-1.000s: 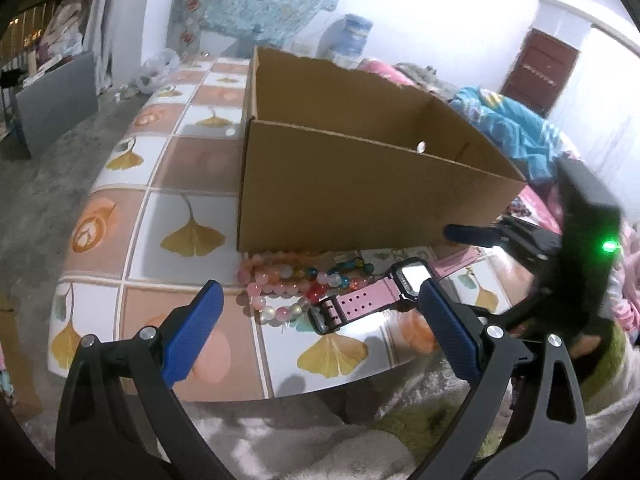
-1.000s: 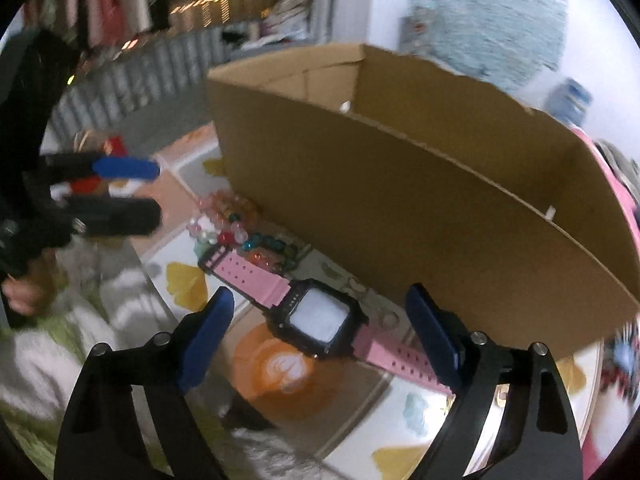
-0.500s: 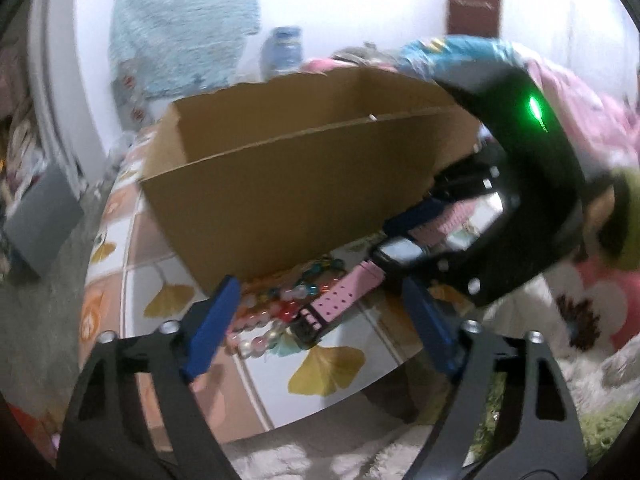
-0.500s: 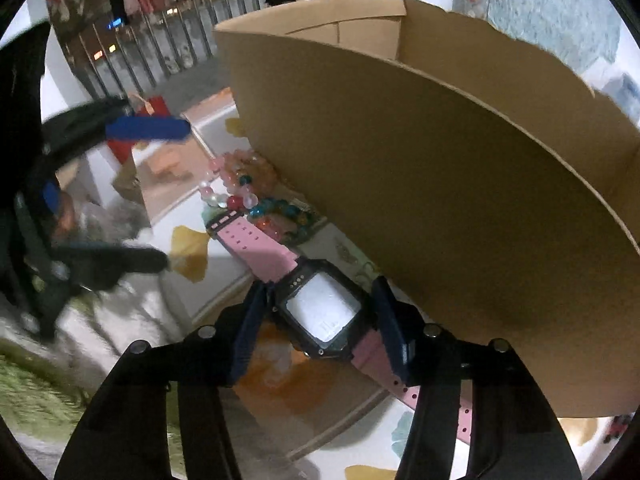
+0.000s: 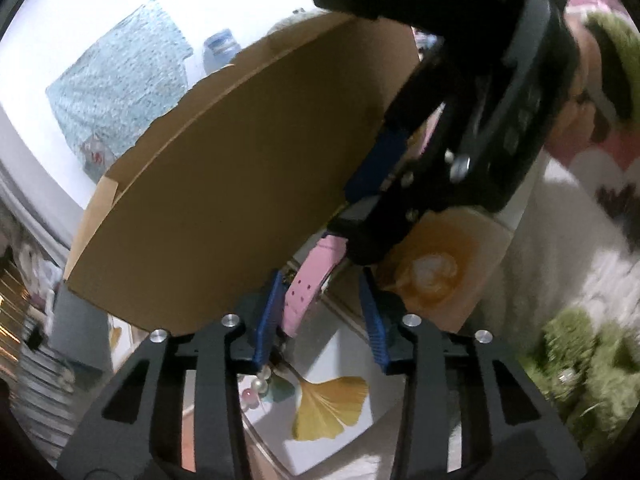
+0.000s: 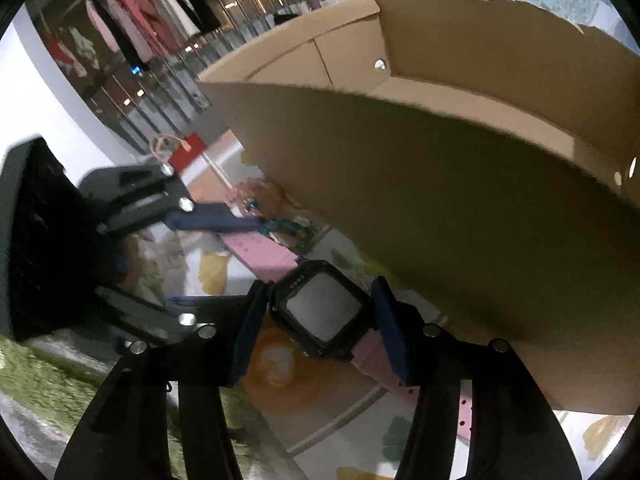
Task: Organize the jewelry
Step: 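Grasp the pink-strapped watch face with the right gripper while the left gripper pinches its strap, then lift the watch with both grippers and carry it over the cardboard box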
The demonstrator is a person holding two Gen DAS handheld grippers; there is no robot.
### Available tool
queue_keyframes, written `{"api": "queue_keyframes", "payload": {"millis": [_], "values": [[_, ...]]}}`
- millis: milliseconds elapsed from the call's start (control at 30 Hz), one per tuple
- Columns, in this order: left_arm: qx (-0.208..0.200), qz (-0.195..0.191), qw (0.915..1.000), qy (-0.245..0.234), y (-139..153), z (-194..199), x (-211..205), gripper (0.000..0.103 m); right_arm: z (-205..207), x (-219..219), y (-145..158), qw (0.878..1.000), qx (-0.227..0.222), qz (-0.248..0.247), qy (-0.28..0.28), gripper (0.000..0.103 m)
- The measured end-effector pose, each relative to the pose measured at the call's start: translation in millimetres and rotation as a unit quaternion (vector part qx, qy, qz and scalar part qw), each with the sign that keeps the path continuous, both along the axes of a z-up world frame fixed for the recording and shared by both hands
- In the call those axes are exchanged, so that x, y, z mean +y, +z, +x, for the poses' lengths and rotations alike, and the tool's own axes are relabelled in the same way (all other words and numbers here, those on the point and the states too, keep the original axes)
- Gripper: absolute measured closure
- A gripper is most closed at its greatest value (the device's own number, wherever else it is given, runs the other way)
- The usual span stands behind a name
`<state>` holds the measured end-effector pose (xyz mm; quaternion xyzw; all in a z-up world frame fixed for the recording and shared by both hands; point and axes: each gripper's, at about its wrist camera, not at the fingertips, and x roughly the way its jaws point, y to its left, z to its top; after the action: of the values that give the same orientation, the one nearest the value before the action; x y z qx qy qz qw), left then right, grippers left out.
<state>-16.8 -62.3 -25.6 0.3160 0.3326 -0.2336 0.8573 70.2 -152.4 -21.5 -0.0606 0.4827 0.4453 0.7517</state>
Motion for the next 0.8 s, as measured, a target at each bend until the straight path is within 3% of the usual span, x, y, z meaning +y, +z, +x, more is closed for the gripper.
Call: {"api": "queue_keyframes", "payload": {"millis": [133,233,300,433,533,600,800], "values": [[-0.002,0.013,0.9999,-0.005,-1,-2,-4,0.076,1,0,2,1.000,0.009,0.023,0.003,0.050],[-0.002,0.023,0.9997,0.003,-5,0,-3,0.097,0,-1,2,0.999,0.009,0.034,-0.008,0.050],[0.011,0.009,0.9999,0.006,-3,2,0,0.098,1,-5,0,0.999,0.011,0.043,-0.025,0.050],[0.030,-0.014,0.9994,0.010,2,6,4,0.098,-8,-19,1,0.996,-0.012,0.037,-0.086,0.037],[0.034,-0.013,0.9993,0.007,2,5,4,0.099,-28,-24,7,0.991,-0.065,0.004,-0.120,0.037],[0.034,-0.008,0.9994,0.003,1,5,3,0.099,-45,-21,12,0.984,-0.117,-0.045,-0.126,0.037],[0.028,0.010,0.9996,0.000,5,26,-3,0.099,-65,14,0,0.958,-0.217,-0.163,-0.095,0.058]]}}
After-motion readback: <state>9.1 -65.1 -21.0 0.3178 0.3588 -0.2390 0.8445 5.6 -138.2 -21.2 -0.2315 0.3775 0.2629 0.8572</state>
